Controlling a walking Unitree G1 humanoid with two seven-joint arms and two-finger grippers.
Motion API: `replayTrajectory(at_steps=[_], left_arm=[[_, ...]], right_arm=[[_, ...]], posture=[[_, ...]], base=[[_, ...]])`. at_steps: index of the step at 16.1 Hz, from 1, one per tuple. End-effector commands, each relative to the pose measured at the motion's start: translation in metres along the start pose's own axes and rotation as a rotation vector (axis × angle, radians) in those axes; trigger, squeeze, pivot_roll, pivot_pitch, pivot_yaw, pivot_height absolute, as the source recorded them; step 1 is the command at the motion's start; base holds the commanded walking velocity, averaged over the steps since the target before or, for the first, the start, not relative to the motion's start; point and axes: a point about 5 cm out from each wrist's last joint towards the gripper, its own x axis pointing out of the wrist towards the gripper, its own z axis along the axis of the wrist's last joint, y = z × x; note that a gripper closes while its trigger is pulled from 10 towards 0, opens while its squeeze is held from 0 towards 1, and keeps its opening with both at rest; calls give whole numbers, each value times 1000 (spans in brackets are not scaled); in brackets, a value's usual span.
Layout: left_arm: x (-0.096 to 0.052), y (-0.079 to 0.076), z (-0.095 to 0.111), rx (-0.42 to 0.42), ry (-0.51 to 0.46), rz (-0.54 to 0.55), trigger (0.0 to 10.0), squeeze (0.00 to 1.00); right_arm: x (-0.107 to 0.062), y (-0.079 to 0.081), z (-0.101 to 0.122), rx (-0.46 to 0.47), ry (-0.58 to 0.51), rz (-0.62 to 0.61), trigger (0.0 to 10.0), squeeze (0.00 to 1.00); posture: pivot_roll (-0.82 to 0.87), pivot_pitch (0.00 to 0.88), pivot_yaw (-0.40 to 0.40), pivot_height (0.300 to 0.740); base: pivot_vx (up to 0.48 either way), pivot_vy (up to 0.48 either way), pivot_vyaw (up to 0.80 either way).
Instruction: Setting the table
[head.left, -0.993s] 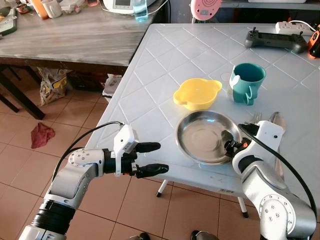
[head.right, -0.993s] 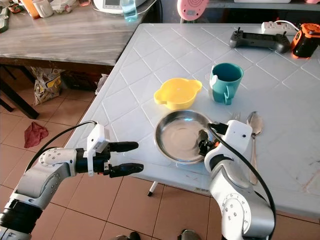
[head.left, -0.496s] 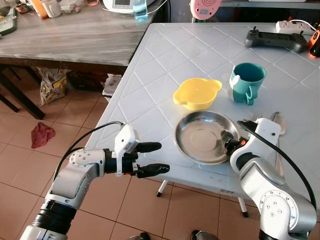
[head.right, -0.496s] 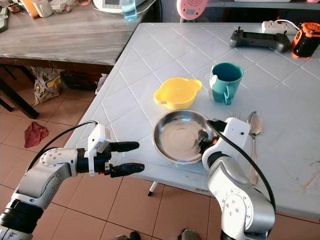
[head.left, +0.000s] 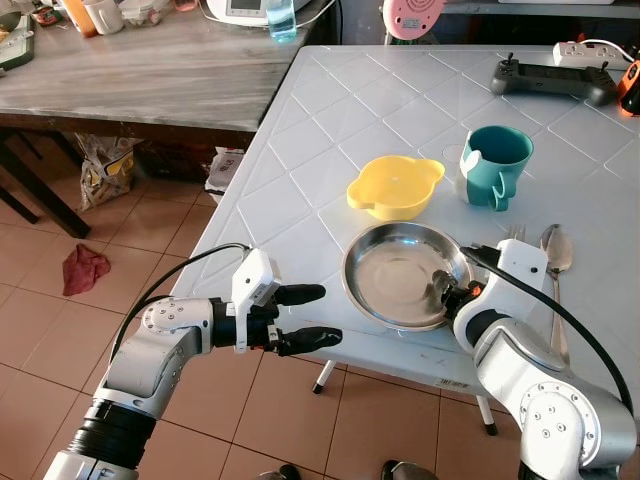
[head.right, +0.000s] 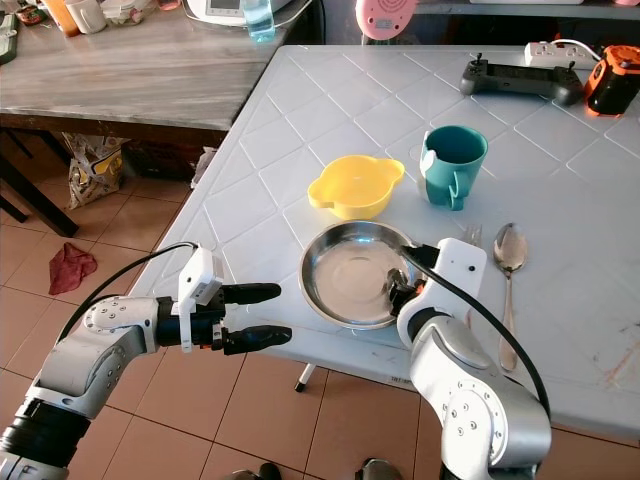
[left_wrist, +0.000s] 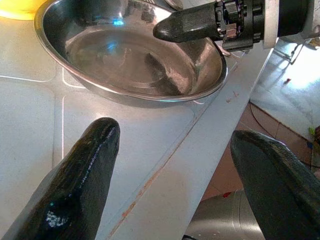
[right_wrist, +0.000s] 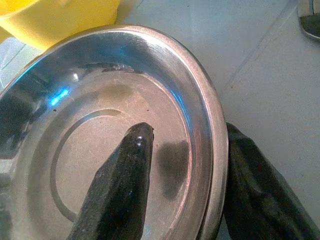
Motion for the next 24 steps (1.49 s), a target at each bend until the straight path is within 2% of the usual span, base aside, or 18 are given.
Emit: replayTrajectory(at_steps=[1,8,20,24], left_arm=[[-1,-1,1,5,7,0,10000,0],[2,0,1,6,3,-5,10000,0],[5,-1,-2,6,-2,-3,10000,0],[5,-1,-2,6,-5,-5,10000,0]], right_arm=[[-4,13,-28,81,105,26,0,0],[-5,9,-30,141,113,0,0,0],[-7,1,-29,143,98,-53,0,0],[-18,-10,-34,38,85,-85,0,0]], posture=[[-62,182,106,740],[-68,169,110,740],[-74,172,105,740],[-74,172,105,740]], base=[[0,0,0],[0,0,0],[0,0,0],[0,0,0]])
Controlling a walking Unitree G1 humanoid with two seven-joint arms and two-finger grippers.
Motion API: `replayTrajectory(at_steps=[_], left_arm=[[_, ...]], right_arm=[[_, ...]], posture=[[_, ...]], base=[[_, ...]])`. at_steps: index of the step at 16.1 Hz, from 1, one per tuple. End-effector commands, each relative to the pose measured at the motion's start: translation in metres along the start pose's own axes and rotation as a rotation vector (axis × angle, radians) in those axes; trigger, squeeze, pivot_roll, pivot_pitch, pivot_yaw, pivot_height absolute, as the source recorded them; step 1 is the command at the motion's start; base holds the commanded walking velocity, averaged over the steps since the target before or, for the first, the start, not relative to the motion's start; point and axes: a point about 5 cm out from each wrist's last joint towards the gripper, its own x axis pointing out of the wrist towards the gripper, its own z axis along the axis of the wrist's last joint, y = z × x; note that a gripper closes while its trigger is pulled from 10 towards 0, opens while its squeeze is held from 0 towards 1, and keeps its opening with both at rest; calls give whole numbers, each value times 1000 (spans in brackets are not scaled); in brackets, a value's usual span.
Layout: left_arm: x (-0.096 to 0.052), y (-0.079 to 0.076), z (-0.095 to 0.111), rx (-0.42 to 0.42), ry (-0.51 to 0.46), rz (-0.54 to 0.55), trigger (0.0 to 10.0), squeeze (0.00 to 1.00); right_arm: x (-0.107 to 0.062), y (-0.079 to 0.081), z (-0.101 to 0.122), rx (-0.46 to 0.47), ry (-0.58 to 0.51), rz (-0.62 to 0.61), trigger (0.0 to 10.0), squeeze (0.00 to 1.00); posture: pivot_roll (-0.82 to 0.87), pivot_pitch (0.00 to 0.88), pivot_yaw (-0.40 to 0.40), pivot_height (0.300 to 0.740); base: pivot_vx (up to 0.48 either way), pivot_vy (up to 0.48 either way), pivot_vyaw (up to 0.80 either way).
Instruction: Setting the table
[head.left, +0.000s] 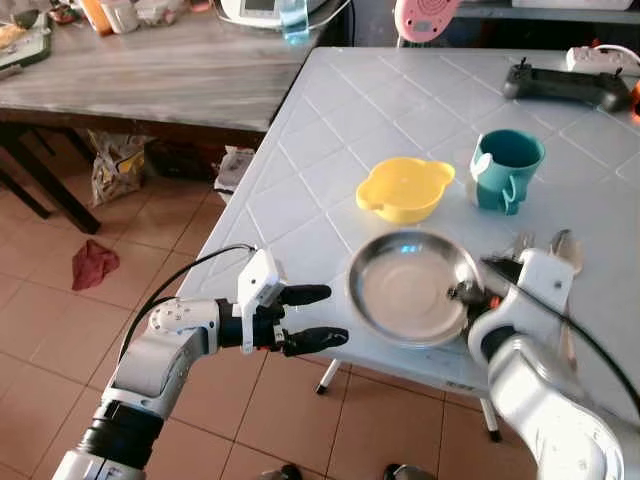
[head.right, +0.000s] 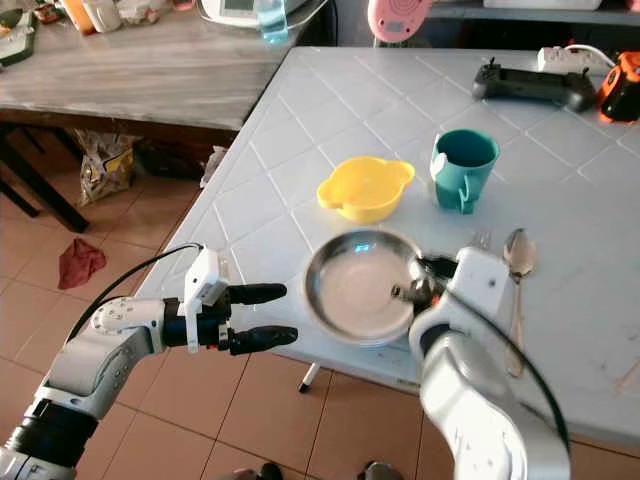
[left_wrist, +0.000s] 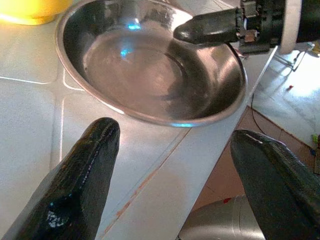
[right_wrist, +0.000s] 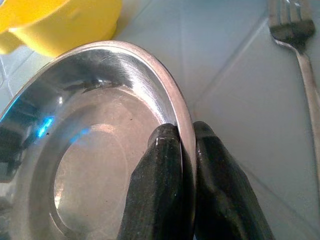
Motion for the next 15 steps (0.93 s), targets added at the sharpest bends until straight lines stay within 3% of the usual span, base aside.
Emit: replayTrajectory(at_steps=[1,3,5,13,15], left_arm=[[-2,0,-1,10,14,5,10000,0],[-1,1,0,9,14,1,10000,0],[0,2,1,14,16,-9,10000,0],[7,22,23,71,-115,168,10000,0],[9,27,28,81,-151,231,10000,0]], right_arm=[[-2,-2,-29,2,133,-42,0,0],[-10,-12,-22,-118,45,-84,0,0],[-16,-18,-17,-179,-36,-116,0,0],[-32,-42,-4,-249,-283,-239,0,0],[-37,-43,2,-226,-363,-229,0,0]], posture=[[-80,173,104,740],[-84,173,106,740],[-91,172,113,740],[-103,164,119,740],[-105,162,117,740]], base=[[0,0,0],[0,0,0],[0,0,0],[0,0,0],[0,0,0]])
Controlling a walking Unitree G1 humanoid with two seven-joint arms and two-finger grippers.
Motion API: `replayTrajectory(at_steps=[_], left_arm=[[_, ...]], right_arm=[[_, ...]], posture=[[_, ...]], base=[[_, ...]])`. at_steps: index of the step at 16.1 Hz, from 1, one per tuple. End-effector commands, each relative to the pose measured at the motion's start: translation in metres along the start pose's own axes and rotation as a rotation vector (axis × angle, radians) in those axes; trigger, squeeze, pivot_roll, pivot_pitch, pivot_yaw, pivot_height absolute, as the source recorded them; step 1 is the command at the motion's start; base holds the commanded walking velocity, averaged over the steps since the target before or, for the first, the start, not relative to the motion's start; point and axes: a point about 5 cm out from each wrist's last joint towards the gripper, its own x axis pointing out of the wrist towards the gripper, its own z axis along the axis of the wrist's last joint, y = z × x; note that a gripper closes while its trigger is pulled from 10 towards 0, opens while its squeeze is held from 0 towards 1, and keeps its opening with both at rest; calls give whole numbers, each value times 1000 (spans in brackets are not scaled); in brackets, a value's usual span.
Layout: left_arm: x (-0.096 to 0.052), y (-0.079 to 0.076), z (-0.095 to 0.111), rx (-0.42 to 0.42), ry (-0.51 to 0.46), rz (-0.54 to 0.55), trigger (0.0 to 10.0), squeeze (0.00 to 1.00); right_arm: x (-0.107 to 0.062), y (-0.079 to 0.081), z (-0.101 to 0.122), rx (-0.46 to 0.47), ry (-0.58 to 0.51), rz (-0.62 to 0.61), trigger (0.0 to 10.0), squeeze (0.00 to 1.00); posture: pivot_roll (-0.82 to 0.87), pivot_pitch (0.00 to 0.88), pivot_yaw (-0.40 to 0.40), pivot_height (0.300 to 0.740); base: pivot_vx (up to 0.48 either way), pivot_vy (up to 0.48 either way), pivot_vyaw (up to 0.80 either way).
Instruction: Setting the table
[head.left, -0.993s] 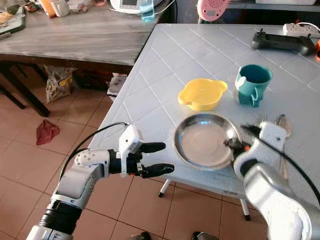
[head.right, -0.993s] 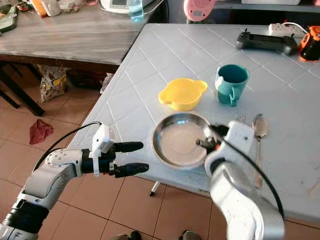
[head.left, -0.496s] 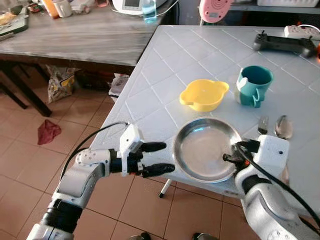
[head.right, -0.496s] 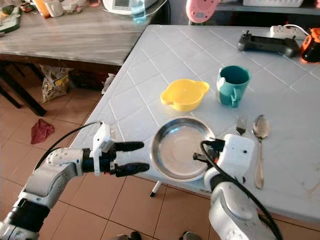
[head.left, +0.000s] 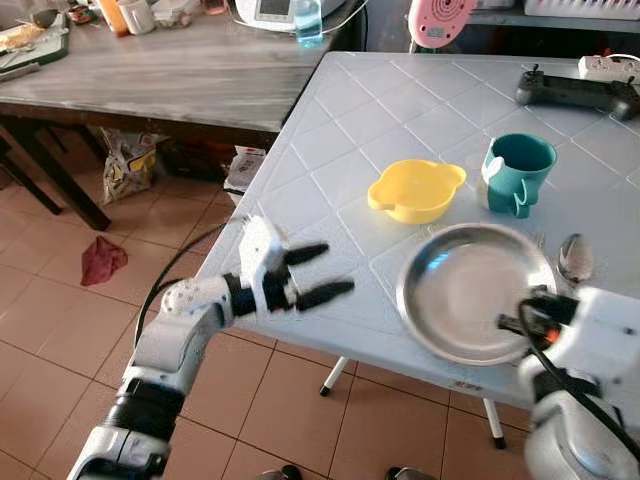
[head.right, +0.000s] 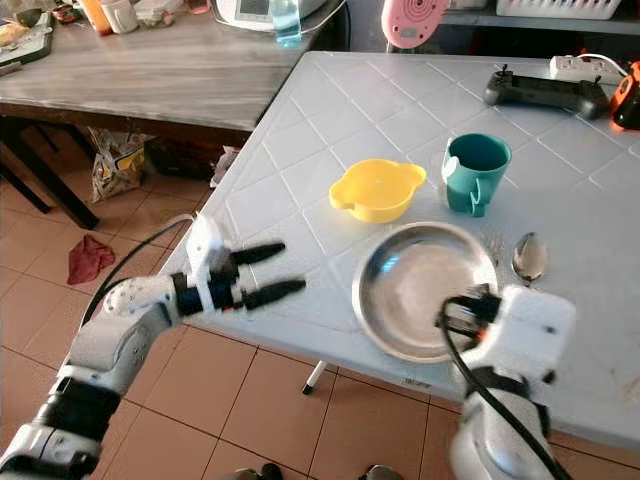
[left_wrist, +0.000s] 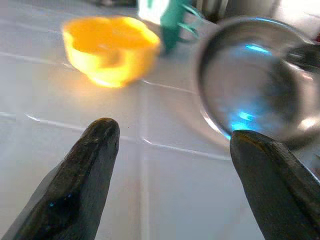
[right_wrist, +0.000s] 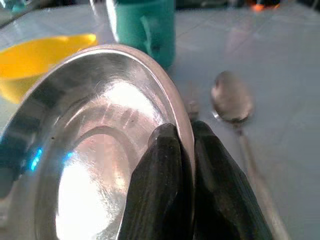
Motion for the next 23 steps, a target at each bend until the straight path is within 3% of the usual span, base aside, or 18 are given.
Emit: replayTrajectory(at_steps=[1,7,11,12,16,17,18,21,22,23], left_arm=[[-1,6,5,45,-17,63,10000,0],[11,1,4,16,-57,88,10000,0],[15,2,5,19,-75,119,10000,0],[19,5,7,28,-91,154,10000,0],[25,12,18,27,-153,304,10000,0],[24,15,18,16,-176,366,10000,0],[22,17,18,55,-187,435,10000,0],[17,26,18,64,-203,567,10000,0],[12,28,19,122,-189,612,10000,0],[8,29,18,143,-181,635,10000,0]], right_arm=[[-2,-5,2,-26,-36,-24,0,0],[-5,6,17,40,-140,41,0,0],[-11,13,27,180,-158,119,0,0],[-9,10,31,207,-173,109,0,0],[-9,-6,40,160,-236,8,0,0],[-12,-9,42,128,-251,-5,0,0],[-15,-9,46,62,-279,-9,0,0],[-18,-8,53,89,-305,-27,0,0],[-17,-8,55,98,-321,-36,0,0],[-16,-8,56,100,-327,-40,706,0]], posture=[[-105,162,117,740],[-122,160,124,740],[-128,167,127,740],[-128,167,127,740],[-130,161,123,740],[-135,161,122,740],[-142,152,114,740],[-150,145,110,740],[-150,145,110,740],[-144,147,112,740]], base=[[0,0,0],[0,0,0],[0,0,0],[0,0,0],[0,0,0],[0,0,0],[0,0,0],[0,0,0],[0,0,0],[0,0,0]])
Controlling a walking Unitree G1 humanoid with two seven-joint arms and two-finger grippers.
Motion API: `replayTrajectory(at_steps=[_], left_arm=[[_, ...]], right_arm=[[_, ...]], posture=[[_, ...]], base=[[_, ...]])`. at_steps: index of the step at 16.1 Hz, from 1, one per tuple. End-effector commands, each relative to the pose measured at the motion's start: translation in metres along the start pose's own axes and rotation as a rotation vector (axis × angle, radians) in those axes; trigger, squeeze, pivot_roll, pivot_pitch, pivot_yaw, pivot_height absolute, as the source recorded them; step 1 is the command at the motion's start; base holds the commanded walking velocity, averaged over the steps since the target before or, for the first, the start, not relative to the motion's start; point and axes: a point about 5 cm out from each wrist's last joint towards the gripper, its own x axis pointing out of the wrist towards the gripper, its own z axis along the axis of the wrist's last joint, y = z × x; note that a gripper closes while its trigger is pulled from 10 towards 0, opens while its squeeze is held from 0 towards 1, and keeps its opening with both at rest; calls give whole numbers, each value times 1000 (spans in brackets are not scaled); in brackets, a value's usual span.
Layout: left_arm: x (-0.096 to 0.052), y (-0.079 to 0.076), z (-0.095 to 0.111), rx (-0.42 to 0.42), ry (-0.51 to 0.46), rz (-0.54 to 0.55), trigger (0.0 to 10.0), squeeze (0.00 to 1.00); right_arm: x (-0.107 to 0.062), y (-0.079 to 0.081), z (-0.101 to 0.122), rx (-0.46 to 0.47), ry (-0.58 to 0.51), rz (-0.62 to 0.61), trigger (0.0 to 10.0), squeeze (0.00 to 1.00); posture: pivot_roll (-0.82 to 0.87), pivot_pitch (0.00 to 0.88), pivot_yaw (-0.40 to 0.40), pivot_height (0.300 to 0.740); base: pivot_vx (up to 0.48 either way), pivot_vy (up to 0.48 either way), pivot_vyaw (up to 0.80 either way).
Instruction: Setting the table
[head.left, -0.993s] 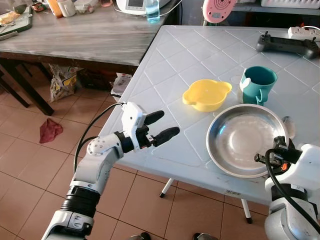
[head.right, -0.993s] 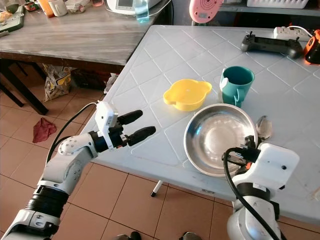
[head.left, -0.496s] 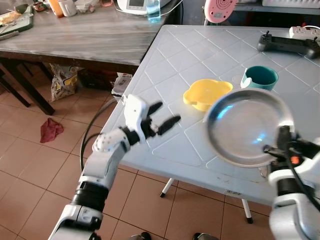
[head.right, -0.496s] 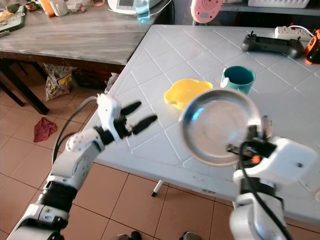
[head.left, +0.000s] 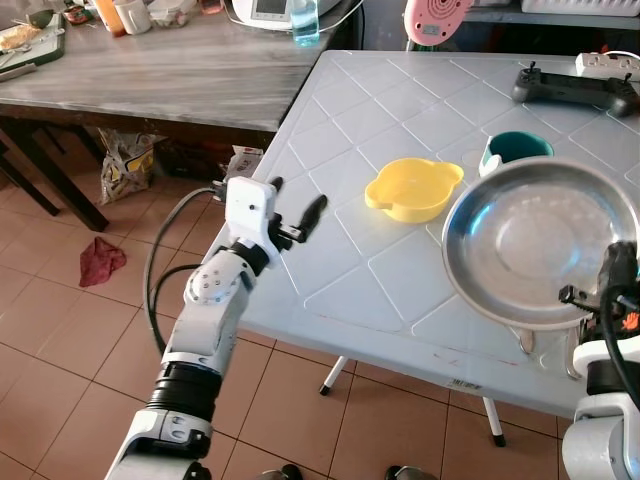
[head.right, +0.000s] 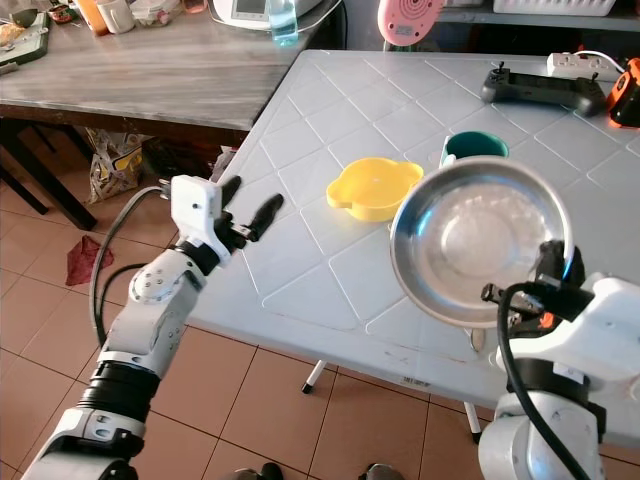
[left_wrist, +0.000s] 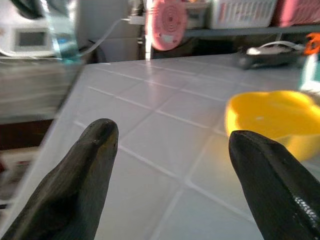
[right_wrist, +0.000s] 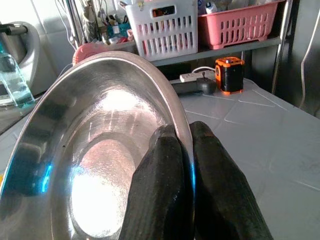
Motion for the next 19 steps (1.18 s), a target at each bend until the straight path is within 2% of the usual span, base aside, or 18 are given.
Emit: replayTrajectory(at_steps=[1,2,3,6,9,12,14,15,19], left_arm=[[-7,7,-3,30,10,28,10000,0],[-9,9,-5,44,19,34,10000,0],[-13,14,-8,47,32,55,10000,0],[-18,19,-12,55,53,90,10000,0],[-13,17,-10,62,42,110,10000,0],[-14,17,-14,115,47,118,10000,0],[-27,26,-23,153,88,126,10000,0],[-44,39,-32,195,135,136,10000,0],[-81,59,-40,261,198,189,10000,0]], right_arm=[[-2,-1,7,12,-31,-16,2118,0],[-2,-4,8,23,-36,-36,6706,0],[-1,-8,8,52,-37,-76,10000,0],[-2,-13,4,73,-22,-112,10000,0],[-2,-14,3,63,-13,-116,10000,0],[7,-16,5,20,-21,-54,10000,0],[13,-18,4,-6,-8,1,10000,0],[18,-17,2,-32,7,54,10000,0],[24,-17,-6,-45,32,101,10000,0]], posture=[[-140,147,113,740],[-133,147,113,740],[-127,150,110,740],[-127,150,110,740],[-125,156,110,740],[-122,141,80,740],[-94,135,52,740],[-84,133,46,740],[-37,116,41,740]], base=[[0,0,0],[0,0,0],[0,0,0],[0,0,0],[0,0,0],[0,0,0],[0,0,0],[0,0,0],[0,0,0]])
